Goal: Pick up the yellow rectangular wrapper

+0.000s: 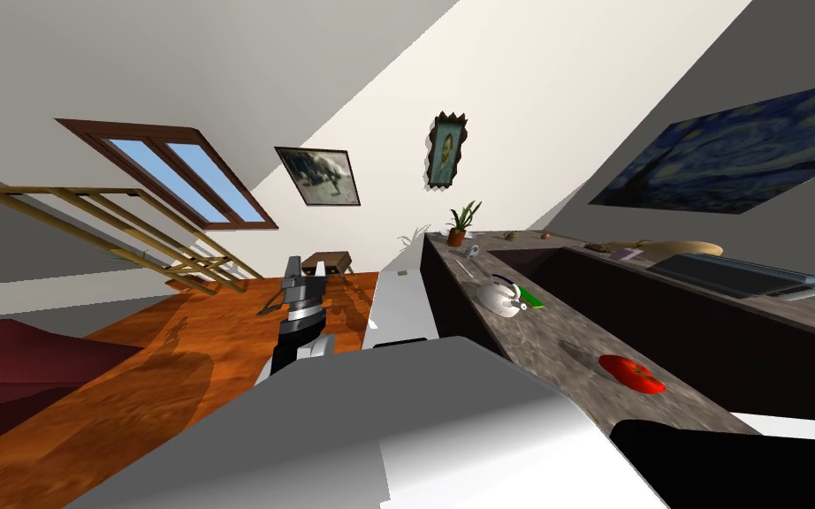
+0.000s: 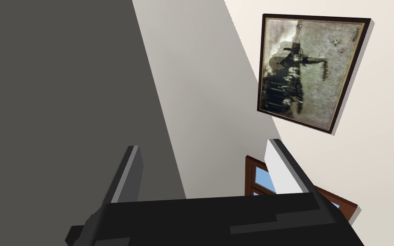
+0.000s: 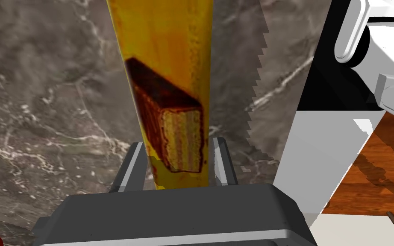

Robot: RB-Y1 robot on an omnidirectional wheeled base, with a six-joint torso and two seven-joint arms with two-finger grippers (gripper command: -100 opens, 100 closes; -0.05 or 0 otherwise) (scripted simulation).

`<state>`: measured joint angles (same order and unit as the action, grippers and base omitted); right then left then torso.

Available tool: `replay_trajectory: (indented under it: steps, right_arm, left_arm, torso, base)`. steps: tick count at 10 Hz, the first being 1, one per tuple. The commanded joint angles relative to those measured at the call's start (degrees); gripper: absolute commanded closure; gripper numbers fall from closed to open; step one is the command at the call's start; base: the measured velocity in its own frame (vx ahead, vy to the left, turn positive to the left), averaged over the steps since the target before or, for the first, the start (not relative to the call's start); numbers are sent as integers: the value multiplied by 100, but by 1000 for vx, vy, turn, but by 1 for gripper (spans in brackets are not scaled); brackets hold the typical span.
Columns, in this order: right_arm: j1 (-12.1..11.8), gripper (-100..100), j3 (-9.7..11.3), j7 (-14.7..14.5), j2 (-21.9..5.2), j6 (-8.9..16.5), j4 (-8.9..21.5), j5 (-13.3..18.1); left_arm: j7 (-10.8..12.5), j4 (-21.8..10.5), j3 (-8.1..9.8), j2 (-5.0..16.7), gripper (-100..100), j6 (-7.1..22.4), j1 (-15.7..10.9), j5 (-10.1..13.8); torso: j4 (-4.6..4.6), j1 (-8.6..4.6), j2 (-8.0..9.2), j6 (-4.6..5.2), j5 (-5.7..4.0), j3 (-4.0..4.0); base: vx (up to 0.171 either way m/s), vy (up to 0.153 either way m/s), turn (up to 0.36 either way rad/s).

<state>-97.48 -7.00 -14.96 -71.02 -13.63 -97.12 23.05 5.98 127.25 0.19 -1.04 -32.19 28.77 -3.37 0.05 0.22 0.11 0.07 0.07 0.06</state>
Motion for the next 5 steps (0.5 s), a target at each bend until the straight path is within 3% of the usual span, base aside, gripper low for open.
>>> replay_trajectory:
  steps: [1,3,4,5]
  right_arm:
    - [-190,100,-174,4,-20,-36,-85,-24]
    - [-508,100,-465,15,-74,-85,-230,-67]
    - [-421,100,-379,12,-58,-63,-195,-55]
    - [-434,0,-391,14,-61,-64,-205,-57]
  left_arm:
    - [0,0,0,0,0,0,0,0]
    - [0,0,0,0,0,0,0,0]
    - [0,0,0,0,0,0,0,0]
    - [0,0,0,0,0,0,0,0]
  torso:
    - [0,0,0,0,0,0]
    - [0,4,0,0,2,0]
    - [0,4,-1,-1,1,-1]
    - [0,1,-1,-1,-1,0]
  base:
    - [-6,16,-19]
    - [-6,14,-29]
    - [-3,7,-5]
    - [0,0,0]
